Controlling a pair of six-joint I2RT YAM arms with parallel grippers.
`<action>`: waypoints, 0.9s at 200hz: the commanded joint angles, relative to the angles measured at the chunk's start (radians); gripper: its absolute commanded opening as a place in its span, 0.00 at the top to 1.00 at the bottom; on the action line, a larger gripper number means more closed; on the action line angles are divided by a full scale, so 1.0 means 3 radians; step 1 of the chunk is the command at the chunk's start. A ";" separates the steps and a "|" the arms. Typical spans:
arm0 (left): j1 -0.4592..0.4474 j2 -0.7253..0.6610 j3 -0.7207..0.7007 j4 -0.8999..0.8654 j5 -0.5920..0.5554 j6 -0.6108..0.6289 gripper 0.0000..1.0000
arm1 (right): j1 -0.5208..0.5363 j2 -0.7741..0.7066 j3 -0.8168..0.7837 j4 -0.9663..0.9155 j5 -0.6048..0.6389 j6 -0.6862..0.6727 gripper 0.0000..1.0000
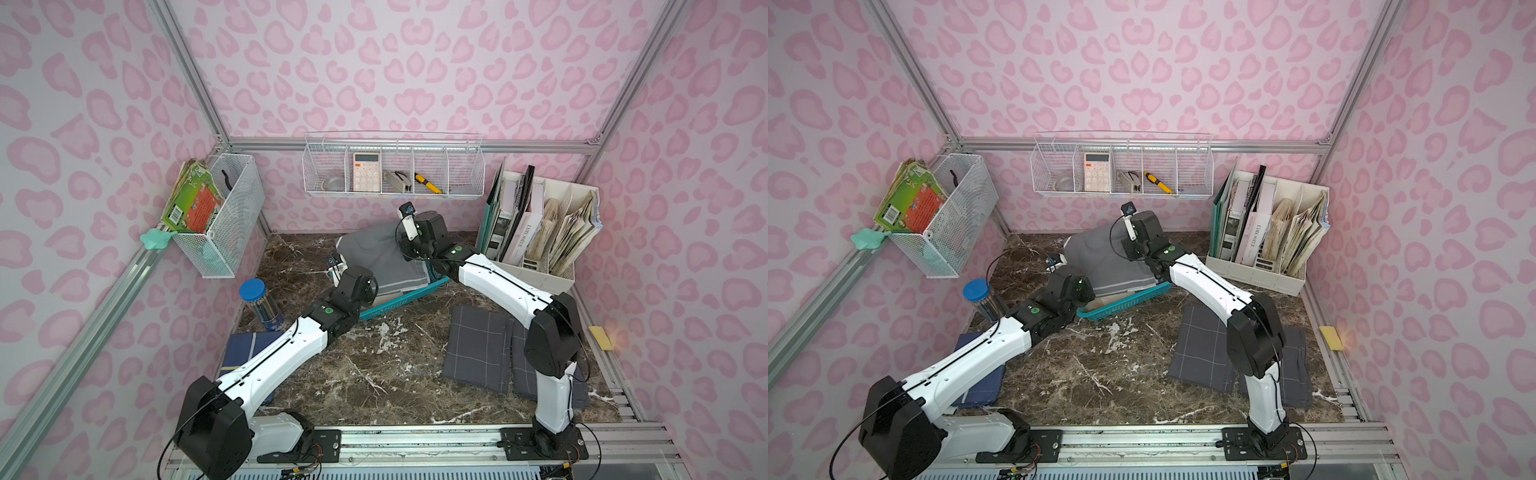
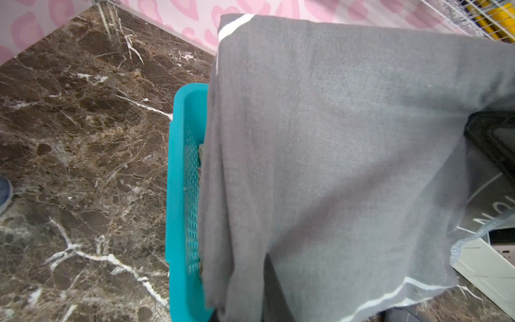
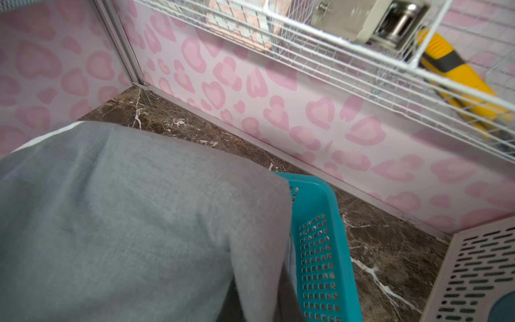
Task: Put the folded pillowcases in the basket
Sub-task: Place the pillowcase in the basket.
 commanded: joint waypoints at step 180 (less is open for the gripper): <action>0.0164 0.1226 0.0665 -0.0651 0.0643 -0.0369 0.79 | -0.0159 0.1023 0.0849 -0.0438 -0.0121 -0.0025 0.65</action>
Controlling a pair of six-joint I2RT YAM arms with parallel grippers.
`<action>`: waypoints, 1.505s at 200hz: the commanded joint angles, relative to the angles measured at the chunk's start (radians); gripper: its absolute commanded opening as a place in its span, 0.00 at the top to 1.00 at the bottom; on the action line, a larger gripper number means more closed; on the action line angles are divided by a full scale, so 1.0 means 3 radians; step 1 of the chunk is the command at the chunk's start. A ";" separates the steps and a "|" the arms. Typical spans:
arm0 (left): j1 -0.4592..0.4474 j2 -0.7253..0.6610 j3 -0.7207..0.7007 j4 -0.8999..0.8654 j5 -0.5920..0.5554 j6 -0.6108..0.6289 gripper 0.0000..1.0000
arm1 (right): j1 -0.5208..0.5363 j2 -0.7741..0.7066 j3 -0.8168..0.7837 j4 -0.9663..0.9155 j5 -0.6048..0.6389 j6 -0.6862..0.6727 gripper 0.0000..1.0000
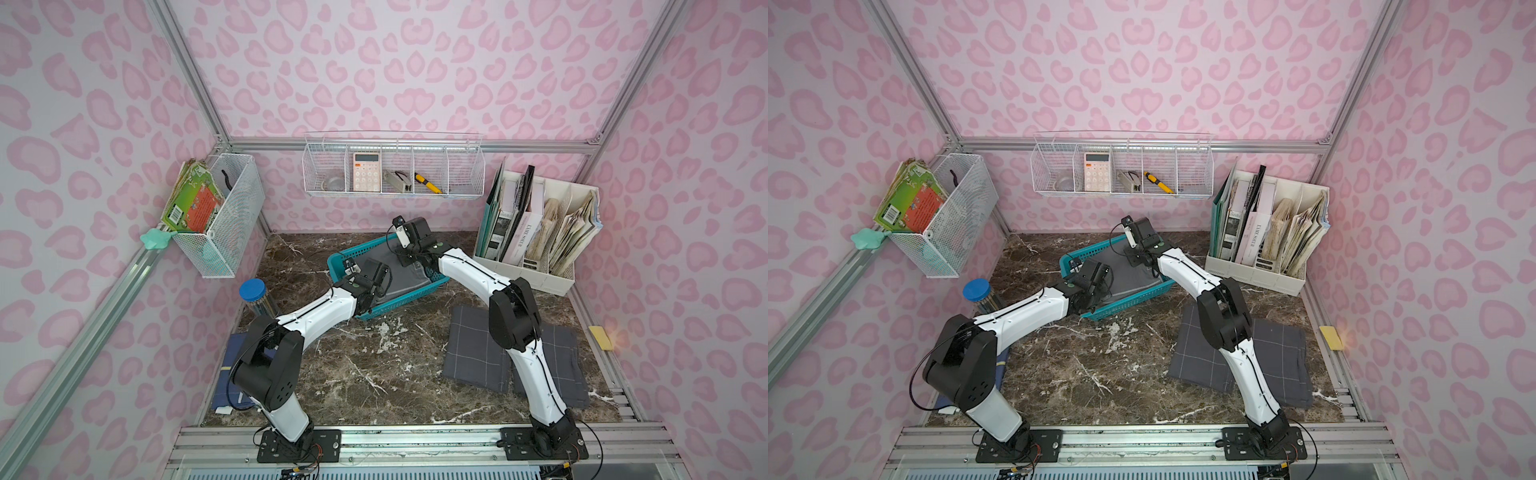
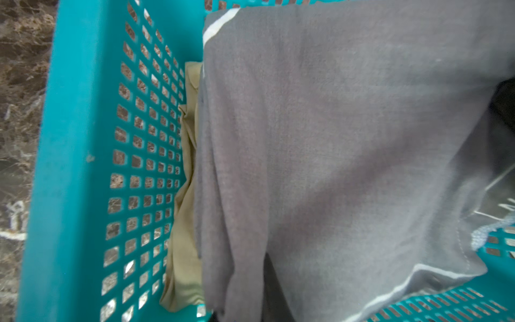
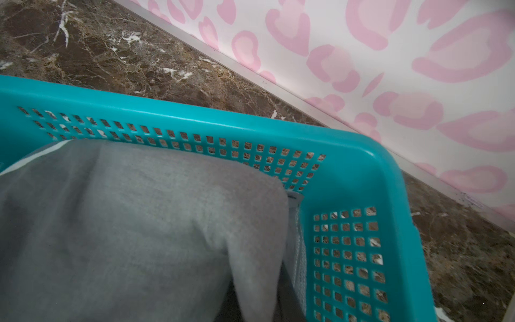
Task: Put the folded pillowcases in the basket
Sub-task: Place the pillowcase in the basket.
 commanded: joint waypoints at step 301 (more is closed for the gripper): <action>0.0008 -0.2775 -0.1305 -0.0367 -0.0359 0.0454 0.01 | 0.0015 0.0807 0.0888 -0.0469 0.0105 0.0332 0.12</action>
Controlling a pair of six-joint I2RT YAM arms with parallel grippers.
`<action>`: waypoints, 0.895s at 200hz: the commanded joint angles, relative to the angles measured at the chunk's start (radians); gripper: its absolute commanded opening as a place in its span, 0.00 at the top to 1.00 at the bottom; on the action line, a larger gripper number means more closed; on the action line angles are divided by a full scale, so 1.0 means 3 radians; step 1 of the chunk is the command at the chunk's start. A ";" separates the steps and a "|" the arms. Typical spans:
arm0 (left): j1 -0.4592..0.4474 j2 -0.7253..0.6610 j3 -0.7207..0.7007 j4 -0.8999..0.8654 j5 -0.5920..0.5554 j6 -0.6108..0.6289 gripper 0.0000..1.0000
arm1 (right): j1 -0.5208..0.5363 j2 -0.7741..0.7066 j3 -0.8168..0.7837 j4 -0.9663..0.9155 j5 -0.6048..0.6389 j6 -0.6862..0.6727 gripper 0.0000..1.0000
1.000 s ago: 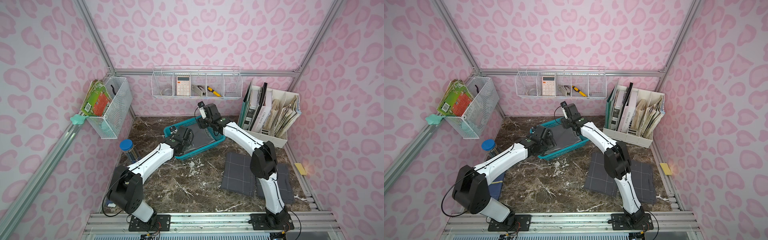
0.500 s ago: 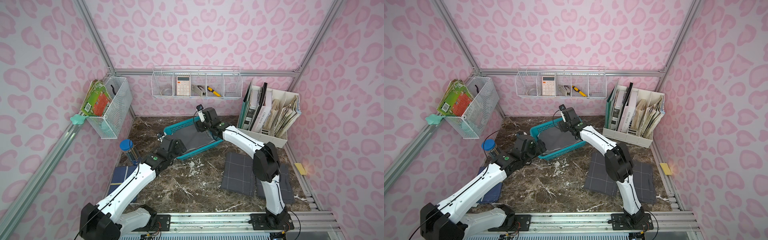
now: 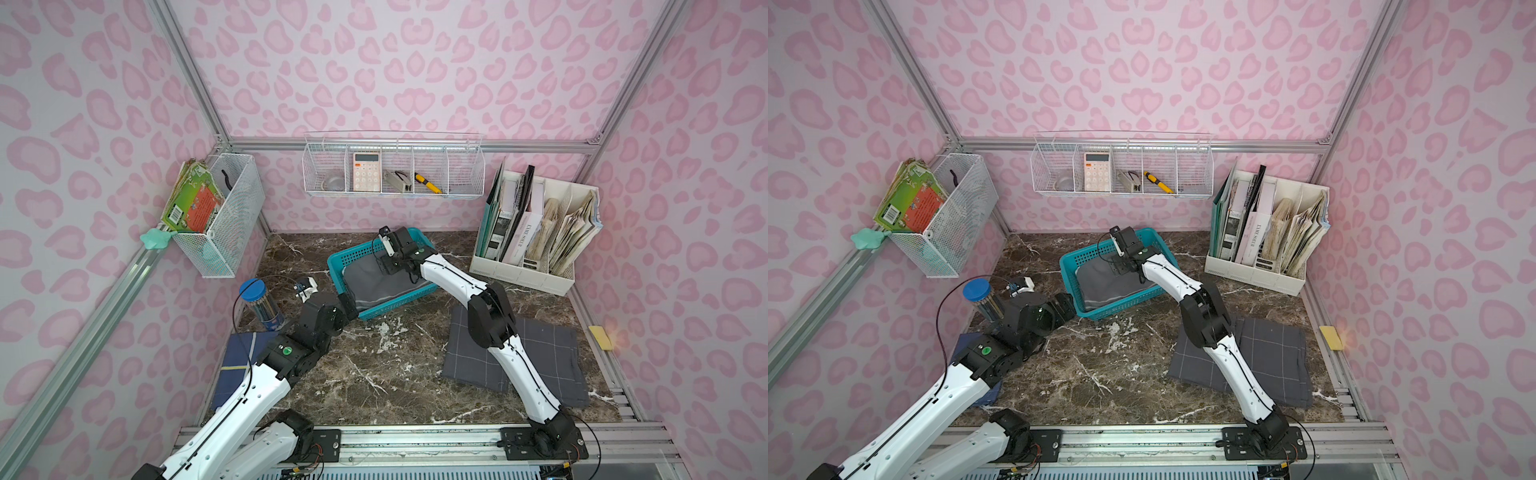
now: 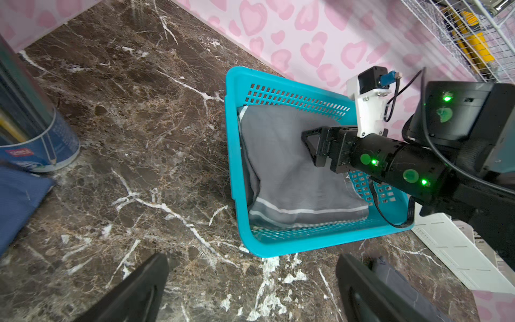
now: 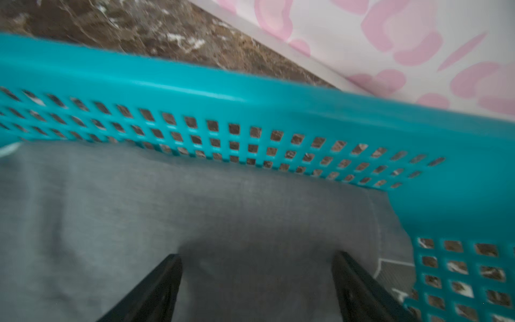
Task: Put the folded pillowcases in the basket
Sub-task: Place the pillowcase in the basket.
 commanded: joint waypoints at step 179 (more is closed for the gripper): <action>0.0003 -0.0808 -0.0117 -0.0523 -0.0519 0.0060 0.01 | 0.0670 -0.0417 -0.0609 -0.0122 -0.0329 -0.0013 0.10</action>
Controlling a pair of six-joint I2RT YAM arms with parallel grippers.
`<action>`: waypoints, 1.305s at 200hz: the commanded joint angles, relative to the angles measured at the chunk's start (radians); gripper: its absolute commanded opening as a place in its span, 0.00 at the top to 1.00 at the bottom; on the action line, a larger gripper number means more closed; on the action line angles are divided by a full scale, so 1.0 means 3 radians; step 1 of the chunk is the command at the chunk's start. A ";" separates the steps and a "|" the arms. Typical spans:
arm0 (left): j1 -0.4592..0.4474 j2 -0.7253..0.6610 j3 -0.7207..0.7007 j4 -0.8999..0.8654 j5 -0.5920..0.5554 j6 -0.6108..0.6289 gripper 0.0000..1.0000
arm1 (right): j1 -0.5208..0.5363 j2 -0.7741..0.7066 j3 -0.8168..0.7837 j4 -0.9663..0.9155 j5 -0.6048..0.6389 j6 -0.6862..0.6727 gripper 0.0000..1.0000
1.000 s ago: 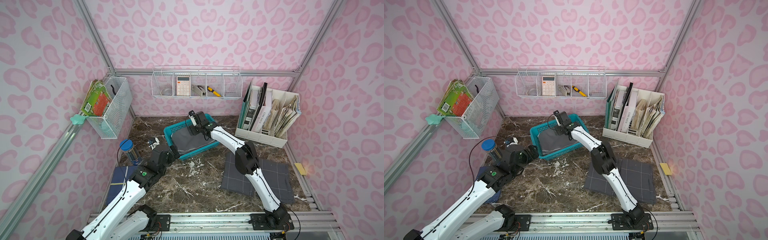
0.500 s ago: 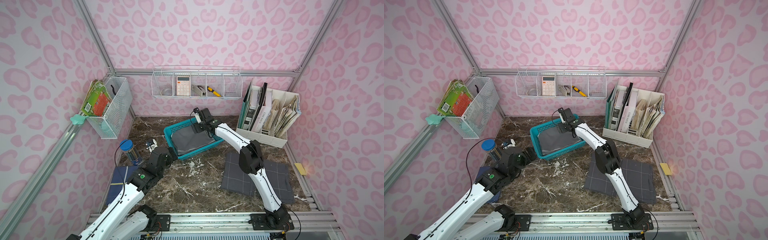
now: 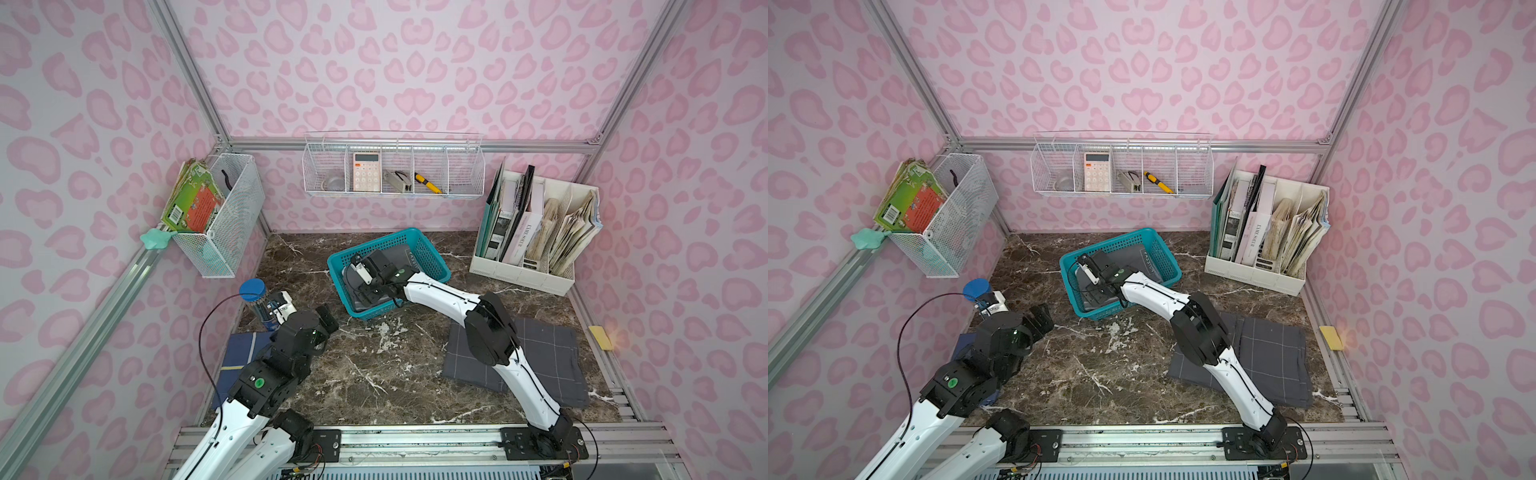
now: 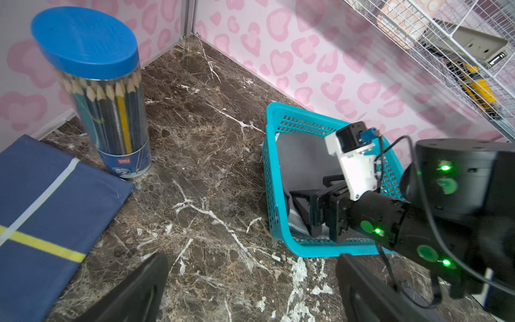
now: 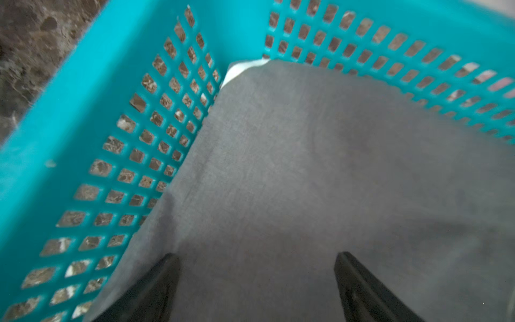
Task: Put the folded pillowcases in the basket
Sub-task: Place the pillowcase in the basket, then move the pillowcase to the center of the board.
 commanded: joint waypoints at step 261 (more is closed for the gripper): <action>-0.0395 0.1370 0.0606 -0.0060 0.1543 0.0390 0.02 | -0.1517 -0.4268 -0.5071 0.1534 0.0157 0.1610 0.10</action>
